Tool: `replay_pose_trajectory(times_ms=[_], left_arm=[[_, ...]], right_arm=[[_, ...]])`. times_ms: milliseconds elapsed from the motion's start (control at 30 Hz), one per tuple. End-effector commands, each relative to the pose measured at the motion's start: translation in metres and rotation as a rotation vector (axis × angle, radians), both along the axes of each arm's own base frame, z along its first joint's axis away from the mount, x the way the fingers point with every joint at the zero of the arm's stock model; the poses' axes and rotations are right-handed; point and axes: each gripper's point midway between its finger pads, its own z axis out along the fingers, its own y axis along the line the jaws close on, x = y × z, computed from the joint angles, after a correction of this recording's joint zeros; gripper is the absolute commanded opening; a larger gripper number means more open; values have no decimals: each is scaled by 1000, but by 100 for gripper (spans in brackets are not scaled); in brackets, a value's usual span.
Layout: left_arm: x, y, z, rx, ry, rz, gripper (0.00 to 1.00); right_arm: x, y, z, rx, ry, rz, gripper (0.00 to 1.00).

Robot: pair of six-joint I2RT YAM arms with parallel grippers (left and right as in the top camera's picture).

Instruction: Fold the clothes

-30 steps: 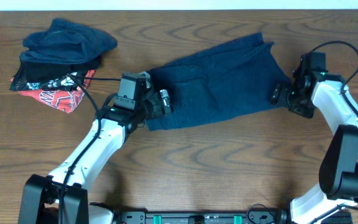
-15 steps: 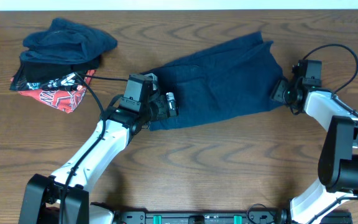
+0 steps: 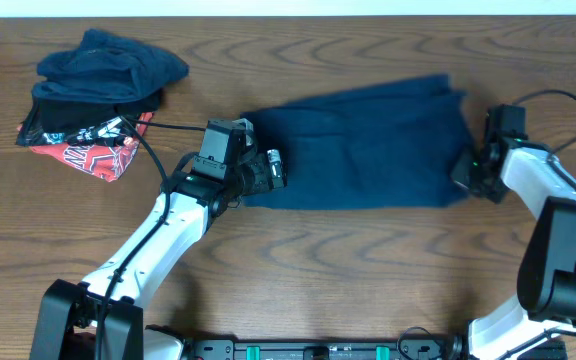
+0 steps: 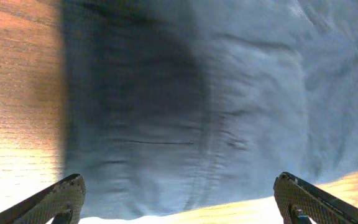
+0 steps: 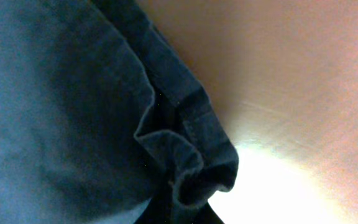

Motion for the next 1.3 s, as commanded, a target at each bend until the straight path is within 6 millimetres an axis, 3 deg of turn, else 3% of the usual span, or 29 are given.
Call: replay_pose_trajectory(times_ms=[0,67,100,133,167,200,367,500,633,867,1000,1100,1167,1200,1233,1267], left_arm=[[2,1,2,25,-21,-19,98],[3,1,2,21,-26,-20,98],[4,0,2,20,-29,-20,98],[5,0,1,20,-31,-20,98],[6,-1,0,20,-30,-20,98],[7,-1,-2,22,-32,-24,98],[15,-6,-8,35,-70,-85,98],[21,-11,-19,37,-78,-117,98],[22,-17,-39,22,-44,-134,98],[18,-24,-74,-5,36,-156,98],[15,-40,-73,-87,41,-208,98],[15,-49,-68,-142,32,-233,74],[15,-50,-67,-145,33,-235,48],[14,-50,-67,-145,35,-235,23],[14,-50,-68,-144,36,-235,8],[14,-50,-67,-145,37,-234,6]], right_arm=[[-19,-46,16,-161,11,-147,1],[-15,-51,28,-172,-26,-130,5],[-13,-50,32,-173,-40,-111,18],[-11,-50,38,-180,-53,-96,47],[-10,-50,43,-185,-65,-86,91],[-9,-51,47,-188,-77,-83,99],[-4,-50,83,-200,-173,-78,99],[13,-30,122,-126,-310,36,92],[22,-9,148,-55,-400,146,88],[22,19,150,-13,-401,248,87],[24,36,150,-10,-399,313,85],[27,53,151,-5,-408,361,82],[28,64,151,1,-412,392,77],[29,71,151,3,-412,414,73],[29,76,151,4,-411,434,68],[28,83,151,8,-410,454,60]])
